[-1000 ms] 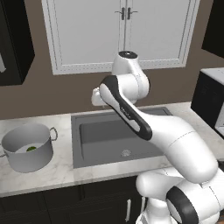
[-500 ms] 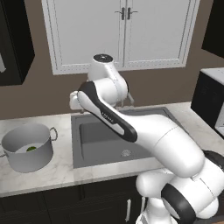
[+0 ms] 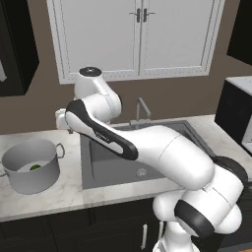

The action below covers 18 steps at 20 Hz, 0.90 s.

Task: Dump the lime from the pot into the sink. Then turn on the water and wash the lime. Then turn off the water and put the lime back in the pot.

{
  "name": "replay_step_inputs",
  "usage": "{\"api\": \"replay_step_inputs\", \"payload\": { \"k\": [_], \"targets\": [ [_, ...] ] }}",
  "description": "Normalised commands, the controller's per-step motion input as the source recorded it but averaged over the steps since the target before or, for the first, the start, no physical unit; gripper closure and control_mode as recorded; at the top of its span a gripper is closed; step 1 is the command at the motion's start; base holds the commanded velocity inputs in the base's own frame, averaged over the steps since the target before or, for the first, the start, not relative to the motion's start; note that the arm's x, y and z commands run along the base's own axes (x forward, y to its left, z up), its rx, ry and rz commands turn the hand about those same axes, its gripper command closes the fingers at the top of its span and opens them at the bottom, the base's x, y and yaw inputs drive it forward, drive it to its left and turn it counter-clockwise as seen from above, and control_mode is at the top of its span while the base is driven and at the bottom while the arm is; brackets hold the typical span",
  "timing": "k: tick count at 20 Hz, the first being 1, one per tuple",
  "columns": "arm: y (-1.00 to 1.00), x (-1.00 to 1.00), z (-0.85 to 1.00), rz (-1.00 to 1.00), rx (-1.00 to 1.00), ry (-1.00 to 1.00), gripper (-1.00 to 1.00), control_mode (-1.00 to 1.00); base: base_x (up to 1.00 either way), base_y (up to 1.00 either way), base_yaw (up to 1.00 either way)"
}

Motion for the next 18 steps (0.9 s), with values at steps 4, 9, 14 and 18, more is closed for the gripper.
{"api": "replay_step_inputs", "payload": {
  "k": [4, 9, 14, 18],
  "targets": [
    [0.50, 0.00, -0.24, 0.02, 0.00, 0.08, -1.00, -1.00, 0.00, 0.00, 0.00],
    [0.35, 0.02, -0.29, 0.05, 0.00, 0.11, -1.00, -1.00, 0.00, 0.00, 0.00],
    [0.27, 0.10, -0.27, 0.11, 0.00, 0.07, -1.00, -1.00, 0.00, 0.00, 0.00],
    [0.17, 0.13, -0.26, 0.15, 0.00, 0.02, -1.00, -1.00, 0.00, 0.00, 0.00]
  ]
}}
